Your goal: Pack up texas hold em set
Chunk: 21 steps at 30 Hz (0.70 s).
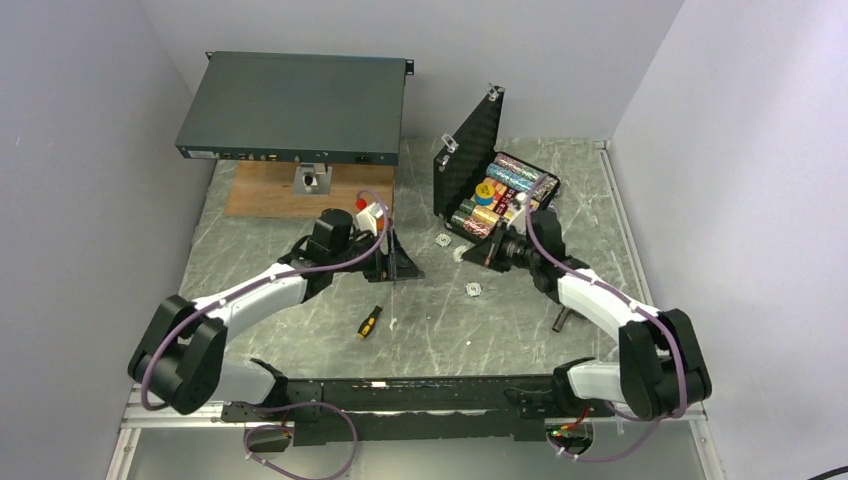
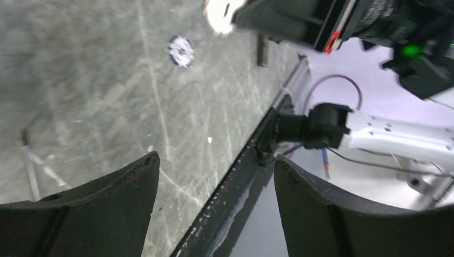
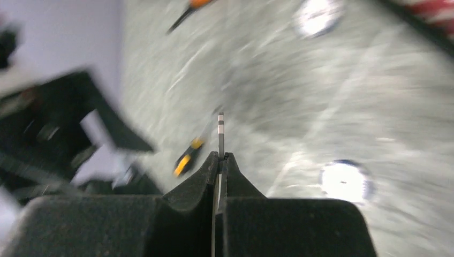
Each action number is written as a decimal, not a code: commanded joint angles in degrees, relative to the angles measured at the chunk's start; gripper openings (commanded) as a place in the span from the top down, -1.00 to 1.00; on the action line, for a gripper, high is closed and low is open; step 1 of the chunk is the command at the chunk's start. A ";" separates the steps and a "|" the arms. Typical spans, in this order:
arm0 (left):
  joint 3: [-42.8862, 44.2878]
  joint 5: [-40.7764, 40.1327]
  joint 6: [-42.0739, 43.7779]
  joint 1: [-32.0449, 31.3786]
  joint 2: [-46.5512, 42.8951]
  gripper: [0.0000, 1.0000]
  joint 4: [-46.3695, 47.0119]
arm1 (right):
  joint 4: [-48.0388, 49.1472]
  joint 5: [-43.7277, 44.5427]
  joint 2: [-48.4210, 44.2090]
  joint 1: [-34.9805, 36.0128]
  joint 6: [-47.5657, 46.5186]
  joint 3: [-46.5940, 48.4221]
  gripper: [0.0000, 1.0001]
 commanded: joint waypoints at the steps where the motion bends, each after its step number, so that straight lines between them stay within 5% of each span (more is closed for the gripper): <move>1: 3.46 -11.25 10.04 -0.02 -4.68 -0.61 -17.44 | -24.82 38.20 -4.66 -2.39 -2.64 10.09 1.00; 6: 2.80 -11.80 10.06 -0.01 -6.40 -0.61 -18.21 | -37.26 51.79 1.54 -8.75 0.76 21.37 1.00; 10: 2.05 -11.72 9.19 -0.06 -7.25 -0.61 -17.99 | -37.85 57.02 7.75 -13.03 0.00 27.26 1.00; 21: 0.09 -12.76 9.65 -0.37 -9.87 -0.61 -19.16 | -33.17 56.27 22.55 -17.27 -6.45 41.36 1.00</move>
